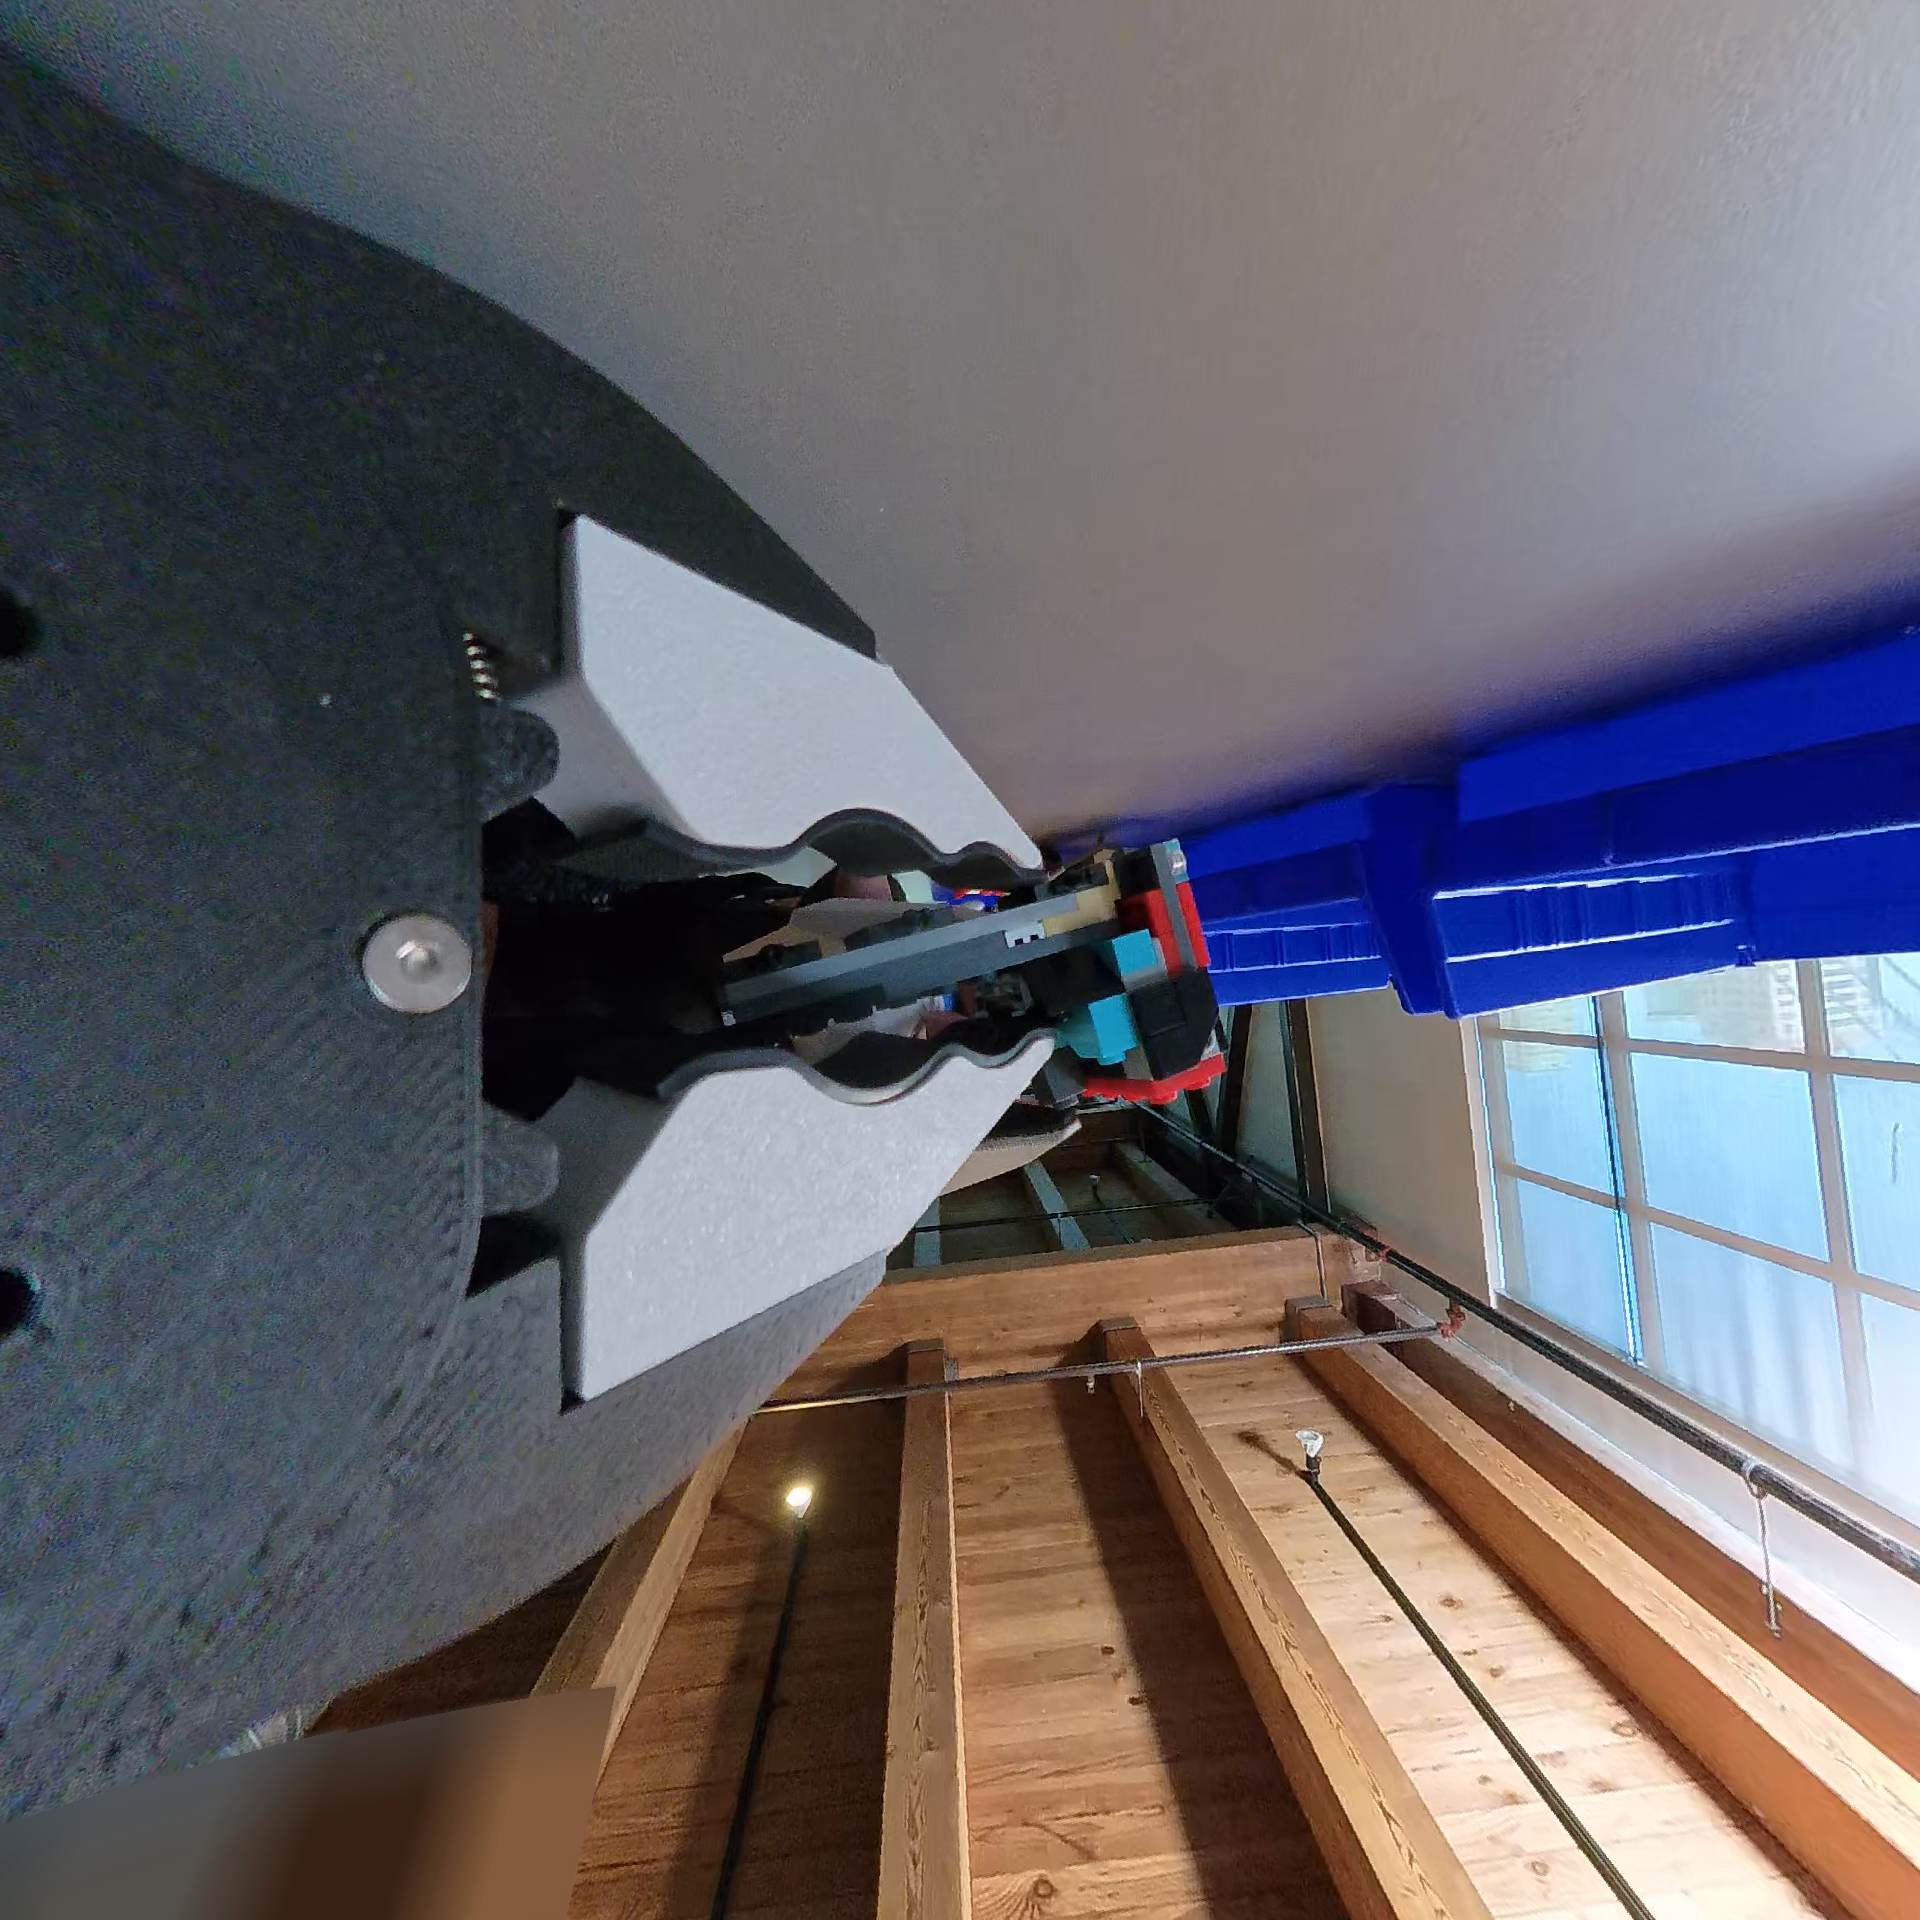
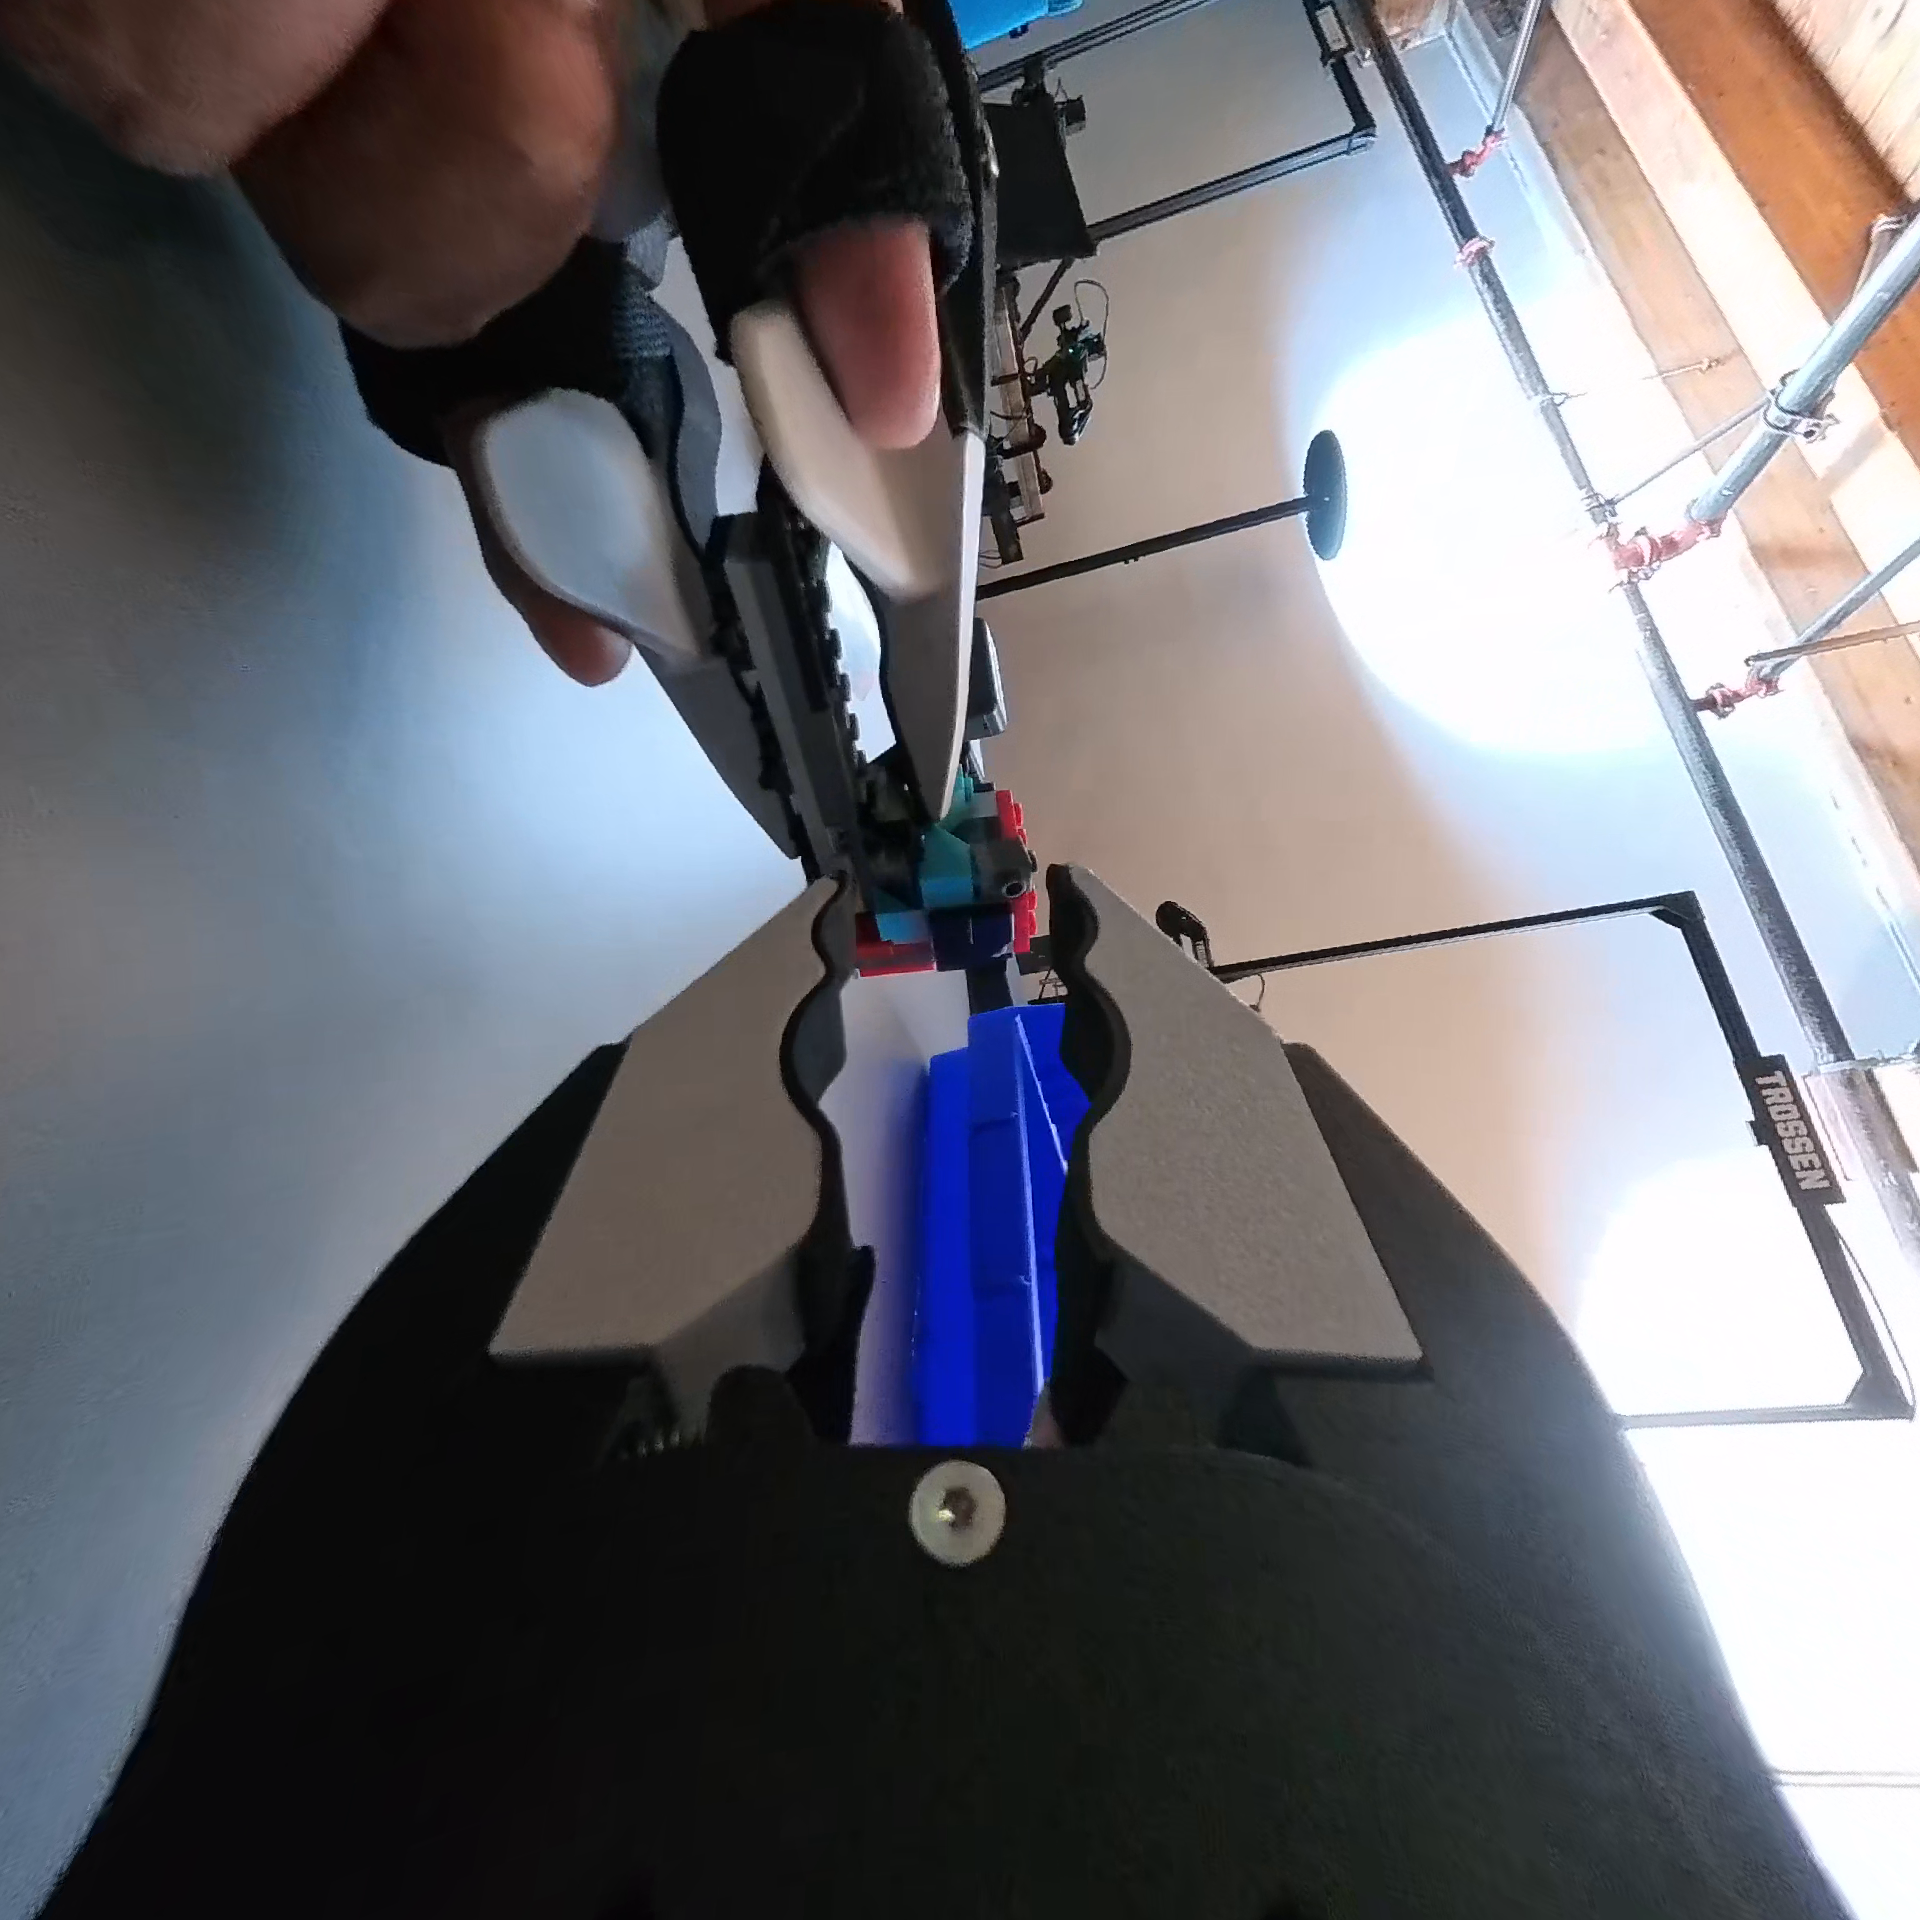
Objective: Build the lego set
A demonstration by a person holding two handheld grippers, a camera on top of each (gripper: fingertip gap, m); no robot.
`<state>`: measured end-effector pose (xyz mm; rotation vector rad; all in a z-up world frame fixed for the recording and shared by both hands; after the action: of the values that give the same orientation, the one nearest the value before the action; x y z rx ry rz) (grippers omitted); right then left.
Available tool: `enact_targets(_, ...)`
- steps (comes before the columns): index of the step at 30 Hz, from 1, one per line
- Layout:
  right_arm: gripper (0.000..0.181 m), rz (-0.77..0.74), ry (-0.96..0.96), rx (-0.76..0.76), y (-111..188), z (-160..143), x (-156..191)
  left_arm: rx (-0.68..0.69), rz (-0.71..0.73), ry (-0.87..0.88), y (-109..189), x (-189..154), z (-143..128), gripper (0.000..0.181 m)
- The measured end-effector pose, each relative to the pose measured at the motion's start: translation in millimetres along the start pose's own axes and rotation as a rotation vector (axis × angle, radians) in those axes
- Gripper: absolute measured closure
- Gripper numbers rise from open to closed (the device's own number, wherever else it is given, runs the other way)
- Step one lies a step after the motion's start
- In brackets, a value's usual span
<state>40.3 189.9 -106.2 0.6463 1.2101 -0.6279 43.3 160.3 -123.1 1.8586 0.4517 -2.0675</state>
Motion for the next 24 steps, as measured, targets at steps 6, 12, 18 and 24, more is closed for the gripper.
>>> enact_targets(6, 0.144, 0.004, 0.017, 0.011, -1.3, -0.2, -0.8, 0.008, 0.001, 0.001, -0.6, 0.7, -0.8, 0.157)
enact_targets(12, 0.149, 0.002, 0.023, 0.012, -1.0, -1.4, -1.1, 0.010, -0.001, 0.001, -2.1, 0.0, -2.0, 0.158)
enact_targets(18, 0.150, -0.009, 0.054, 0.018, -1.3, -1.0, -0.4, 0.007, 0.003, 0.007, -2.1, 1.4, -1.9, 0.158)
enact_targets(24, 0.153, -0.036, 0.085, 0.025, -1.8, -0.4, -1.0, 0.000, 0.005, 0.009, -1.0, 1.7, -0.8, 0.158)
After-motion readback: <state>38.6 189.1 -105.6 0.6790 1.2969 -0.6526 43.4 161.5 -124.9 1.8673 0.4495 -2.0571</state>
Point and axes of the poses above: each gripper's, where its closed fingertips meet, y back along the fingers, z out of its top, x = y × z across the jaws, the point moved 2 cm from there along y, back along the fingers, and after that the axes turned 14 degrees about x, right-handed, at the moved point
